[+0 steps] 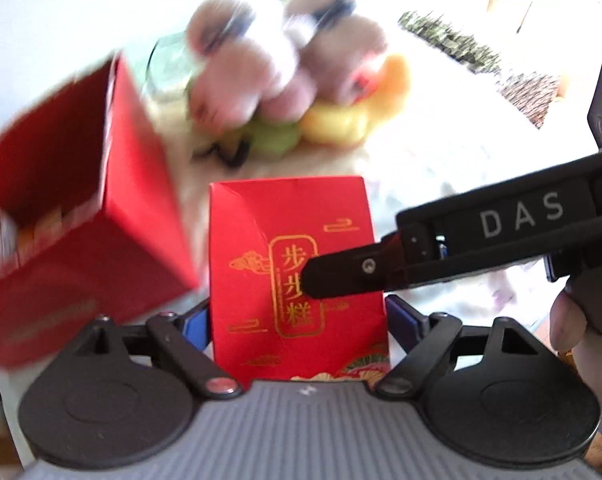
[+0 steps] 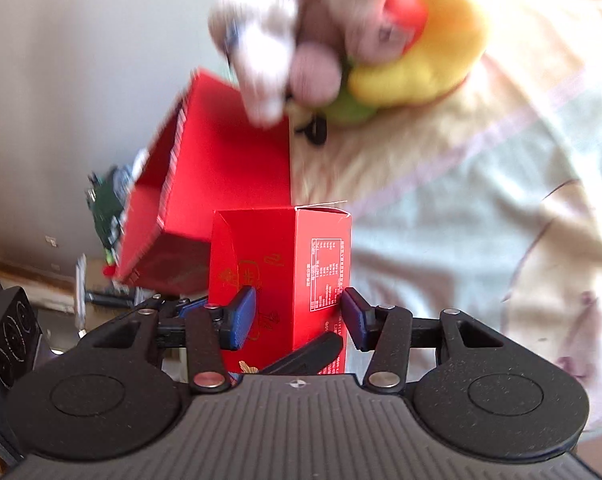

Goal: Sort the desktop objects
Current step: 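Grasp the red gift box with gold characters using the right gripper, then lift the red gift box with the right gripper over the red box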

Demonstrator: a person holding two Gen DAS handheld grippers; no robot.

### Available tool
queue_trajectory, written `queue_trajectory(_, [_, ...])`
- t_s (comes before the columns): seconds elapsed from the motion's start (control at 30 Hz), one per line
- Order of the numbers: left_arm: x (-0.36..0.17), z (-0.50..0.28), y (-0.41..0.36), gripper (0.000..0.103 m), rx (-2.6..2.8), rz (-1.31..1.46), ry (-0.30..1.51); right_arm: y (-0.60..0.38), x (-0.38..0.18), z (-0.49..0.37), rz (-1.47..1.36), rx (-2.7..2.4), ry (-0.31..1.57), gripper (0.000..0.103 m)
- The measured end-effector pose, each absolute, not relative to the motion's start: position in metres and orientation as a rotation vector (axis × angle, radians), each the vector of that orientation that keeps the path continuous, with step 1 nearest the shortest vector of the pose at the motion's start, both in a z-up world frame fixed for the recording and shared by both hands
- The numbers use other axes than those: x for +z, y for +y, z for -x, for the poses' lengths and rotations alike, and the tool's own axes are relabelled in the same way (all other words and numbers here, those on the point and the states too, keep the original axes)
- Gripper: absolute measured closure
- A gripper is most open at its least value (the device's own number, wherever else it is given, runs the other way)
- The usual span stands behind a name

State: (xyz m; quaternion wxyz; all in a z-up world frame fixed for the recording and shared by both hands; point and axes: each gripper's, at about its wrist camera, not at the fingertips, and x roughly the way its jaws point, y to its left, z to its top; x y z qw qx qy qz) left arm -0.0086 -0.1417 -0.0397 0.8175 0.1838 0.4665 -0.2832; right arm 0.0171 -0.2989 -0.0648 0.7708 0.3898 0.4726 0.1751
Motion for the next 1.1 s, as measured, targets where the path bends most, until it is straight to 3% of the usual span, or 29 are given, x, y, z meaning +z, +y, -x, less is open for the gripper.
queue_trajectory(0.33, [0.023, -0.002, -0.162, 0.019, -0.632, -0.383, 0.773, -0.301, 0.010, -0.014, -0.695, 0.391, 0.786, 0.052])
queue_trajectory(0.67, [0.083, -0.065, -0.086, 0.019, -0.571, -0.342, 0.638, -0.224, 0.073, -0.096, -0.559, 0.502, 0.689, 0.052])
queue_trajectory(0.83, [0.074, -0.114, -0.050, 0.019, -0.583, -0.288, 0.697, -0.171, 0.081, -0.140, -0.426, 0.484, 0.747, 0.052])
queue_trajectory(1.1, [0.014, -0.161, -0.024, 0.019, -0.609, -0.257, 0.887, -0.124, 0.039, -0.193, -0.275, 0.431, 0.974, 0.052])
